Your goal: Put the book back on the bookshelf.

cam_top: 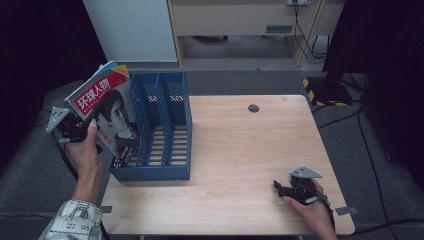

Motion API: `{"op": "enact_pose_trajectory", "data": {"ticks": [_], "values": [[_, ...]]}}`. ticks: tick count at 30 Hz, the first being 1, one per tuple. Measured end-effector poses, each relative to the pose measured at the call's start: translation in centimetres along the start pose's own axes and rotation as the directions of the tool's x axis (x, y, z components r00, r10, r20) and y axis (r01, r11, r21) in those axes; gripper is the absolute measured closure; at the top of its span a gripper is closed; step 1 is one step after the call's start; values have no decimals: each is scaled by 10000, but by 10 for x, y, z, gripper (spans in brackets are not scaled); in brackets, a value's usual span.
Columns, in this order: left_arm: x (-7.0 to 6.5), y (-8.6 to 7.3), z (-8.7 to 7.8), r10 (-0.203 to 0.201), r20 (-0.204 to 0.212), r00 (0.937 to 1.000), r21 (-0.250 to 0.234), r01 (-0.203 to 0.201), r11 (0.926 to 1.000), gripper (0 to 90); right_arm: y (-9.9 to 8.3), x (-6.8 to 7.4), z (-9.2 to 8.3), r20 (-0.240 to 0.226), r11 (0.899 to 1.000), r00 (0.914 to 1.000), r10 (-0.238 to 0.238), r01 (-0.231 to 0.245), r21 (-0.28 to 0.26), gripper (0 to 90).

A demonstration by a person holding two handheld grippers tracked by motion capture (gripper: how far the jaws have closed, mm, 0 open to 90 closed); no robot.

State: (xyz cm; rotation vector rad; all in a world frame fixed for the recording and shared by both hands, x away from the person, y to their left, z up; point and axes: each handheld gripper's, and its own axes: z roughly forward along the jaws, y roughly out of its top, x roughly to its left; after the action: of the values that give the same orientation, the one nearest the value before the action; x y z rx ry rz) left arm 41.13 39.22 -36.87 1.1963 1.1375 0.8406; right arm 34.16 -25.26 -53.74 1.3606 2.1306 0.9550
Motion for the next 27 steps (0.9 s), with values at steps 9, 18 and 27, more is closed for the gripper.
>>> {"op": "enact_pose_trajectory", "data": {"ticks": [9, 18, 27], "values": [[1, -15, -2, -174, -55, 9998, 88, 175, 9998, 864, 0, 0, 0, 14, 10000, 10000, 0, 0, 4, 252], [1, -29, -1, -164, -84, 9998, 159, 165, 9997, 860, 0, 0, 0, 12, 10000, 10000, 10, -10, 17, 252], [1, -36, 0, -158, -18, 9999, 321, 158, 9994, 857, 0, 0, -1, 12, 10000, 10000, 17, -17, 15, 252]]}}
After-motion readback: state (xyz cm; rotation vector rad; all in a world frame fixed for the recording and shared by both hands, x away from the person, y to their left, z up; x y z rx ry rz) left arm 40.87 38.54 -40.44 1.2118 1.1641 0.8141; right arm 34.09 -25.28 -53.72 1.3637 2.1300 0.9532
